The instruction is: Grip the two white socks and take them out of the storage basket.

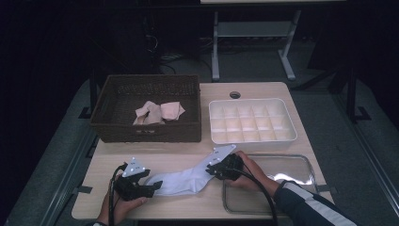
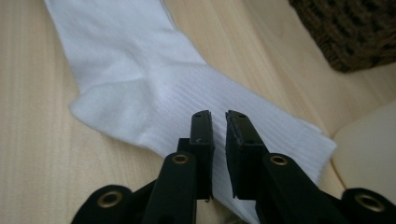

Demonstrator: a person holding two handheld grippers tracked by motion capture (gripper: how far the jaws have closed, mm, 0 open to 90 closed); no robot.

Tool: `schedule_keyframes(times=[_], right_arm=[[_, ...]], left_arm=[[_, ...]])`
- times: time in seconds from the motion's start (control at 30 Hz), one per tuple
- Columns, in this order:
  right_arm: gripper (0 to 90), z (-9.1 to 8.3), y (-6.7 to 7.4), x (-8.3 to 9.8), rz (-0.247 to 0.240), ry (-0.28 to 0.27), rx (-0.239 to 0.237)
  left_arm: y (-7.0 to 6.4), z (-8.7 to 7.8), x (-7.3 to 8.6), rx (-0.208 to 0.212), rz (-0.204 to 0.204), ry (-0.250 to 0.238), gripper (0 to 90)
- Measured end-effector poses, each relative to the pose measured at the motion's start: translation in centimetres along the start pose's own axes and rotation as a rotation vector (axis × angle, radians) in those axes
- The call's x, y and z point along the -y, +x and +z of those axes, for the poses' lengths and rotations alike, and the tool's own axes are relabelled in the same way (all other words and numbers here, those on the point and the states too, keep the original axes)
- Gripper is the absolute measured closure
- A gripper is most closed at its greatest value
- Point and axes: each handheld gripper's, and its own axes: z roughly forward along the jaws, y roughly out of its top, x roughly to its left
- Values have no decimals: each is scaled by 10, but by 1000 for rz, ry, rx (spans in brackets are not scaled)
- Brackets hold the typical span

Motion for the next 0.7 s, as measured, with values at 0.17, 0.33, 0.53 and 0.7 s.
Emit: schedule_keyframes(times=[0.17, 0.33, 0.53, 0.7], right_arm=[[754, 8, -5, 6, 38, 20, -11], [754, 10, -6, 6, 42, 23, -5], [752, 12, -7, 5, 49, 17, 7], [751, 13, -8, 3, 48, 24, 19]], left_arm=[[4, 11, 5, -33, 37, 71, 315], [12, 14, 4, -27, 41, 57, 320], [31, 19, -1, -31, 29, 42, 322], [44, 26, -8, -7, 51, 33, 324]])
